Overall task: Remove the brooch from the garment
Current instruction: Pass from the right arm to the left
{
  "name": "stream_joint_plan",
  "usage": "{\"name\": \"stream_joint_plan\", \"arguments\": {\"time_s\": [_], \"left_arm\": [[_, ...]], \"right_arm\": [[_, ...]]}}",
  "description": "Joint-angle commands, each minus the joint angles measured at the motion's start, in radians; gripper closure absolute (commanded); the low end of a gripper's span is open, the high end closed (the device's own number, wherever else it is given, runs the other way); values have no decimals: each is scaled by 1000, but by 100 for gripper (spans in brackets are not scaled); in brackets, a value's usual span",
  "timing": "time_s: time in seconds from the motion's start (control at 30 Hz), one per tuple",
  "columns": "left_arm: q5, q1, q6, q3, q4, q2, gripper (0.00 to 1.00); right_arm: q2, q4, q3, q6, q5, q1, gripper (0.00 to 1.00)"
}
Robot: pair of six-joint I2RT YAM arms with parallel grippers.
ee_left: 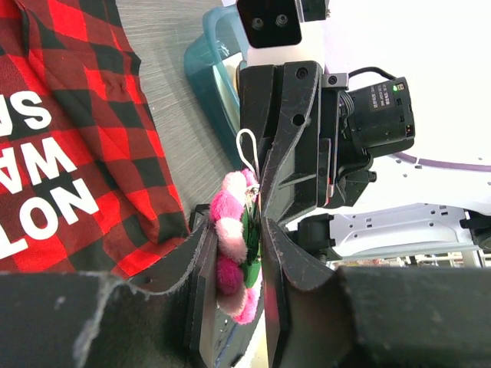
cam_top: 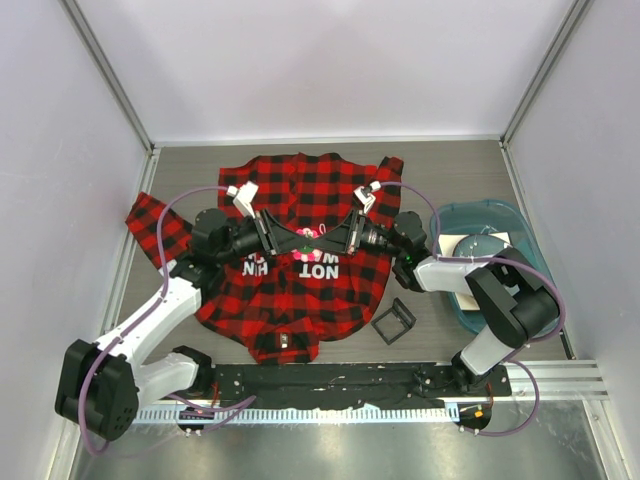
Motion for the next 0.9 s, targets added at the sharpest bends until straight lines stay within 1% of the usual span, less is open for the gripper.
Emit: {"name": "stream_joint_plan", "arguments": {"time_s": [0.0,0.27,0.73,0.87], "left_arm": [[-14,-4,-16,-16,69,-21,76],[-14,-4,-50,-31,106,-14,83],[4,-4,-68,-29,124,3,89],[0,-4,-65,-29,118,-4,96]], "right_arm": [[-42,17,9,-25,24,4,99],[-48,6,12,-34,21,4,99],[-46,-18,25,-60,9,9,99],[-54,-30,25,-61,27,9,99]]}}
